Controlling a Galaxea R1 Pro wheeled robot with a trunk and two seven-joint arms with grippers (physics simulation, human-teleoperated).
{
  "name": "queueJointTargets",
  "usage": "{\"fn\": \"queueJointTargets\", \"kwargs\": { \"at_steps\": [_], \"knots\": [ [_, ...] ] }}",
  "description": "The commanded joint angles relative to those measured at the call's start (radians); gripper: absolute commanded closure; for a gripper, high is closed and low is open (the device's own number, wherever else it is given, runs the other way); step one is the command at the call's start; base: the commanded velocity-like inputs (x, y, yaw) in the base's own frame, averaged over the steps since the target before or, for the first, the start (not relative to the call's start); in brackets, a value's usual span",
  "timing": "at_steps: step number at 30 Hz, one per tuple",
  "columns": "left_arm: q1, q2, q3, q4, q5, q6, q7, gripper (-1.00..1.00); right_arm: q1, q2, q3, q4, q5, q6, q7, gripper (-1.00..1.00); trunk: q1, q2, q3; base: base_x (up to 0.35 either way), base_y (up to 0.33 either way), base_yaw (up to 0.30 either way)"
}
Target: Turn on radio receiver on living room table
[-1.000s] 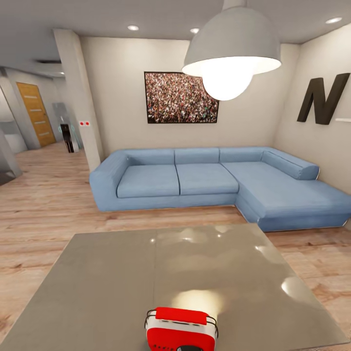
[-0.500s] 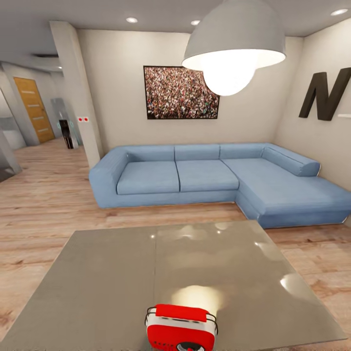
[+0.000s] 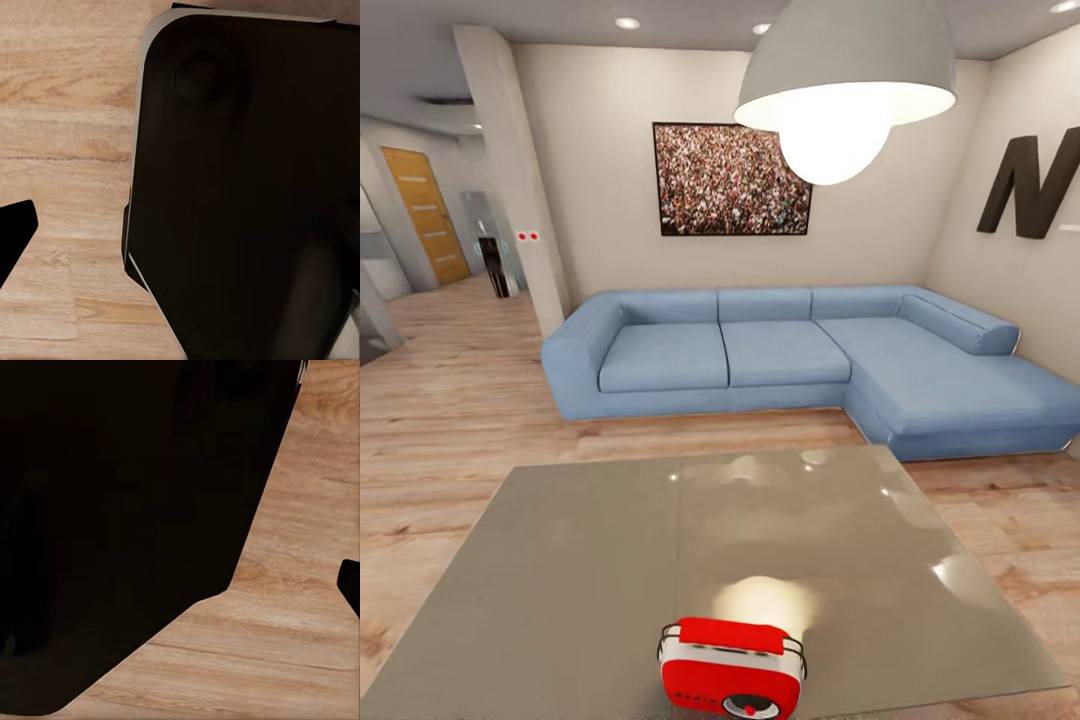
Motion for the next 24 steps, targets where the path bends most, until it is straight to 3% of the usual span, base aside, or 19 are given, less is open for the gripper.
{"fn": "queueJointTargets", "kwargs": {
  "at_steps": [1, 24],
  "knots": [
    [0.0, 0.0, 0.0, 0.0, 0.0, 0.0, 0.0, -1.0, 0.0, 0.0, 0.0, 0.0, 0.0, 0.0, 0.0, -1.0, 0.0, 0.0, -0.002, 0.0, 0.0, 0.0],
    [0.0, 0.0, 0.0, 0.0, 0.0, 0.0, 0.0, -1.0, 0.0, 0.0, 0.0, 0.0, 0.0, -0.001, 0.0, -1.0, 0.0, 0.0, -0.039, 0.0, 0.0, 0.0]
  ]
}}
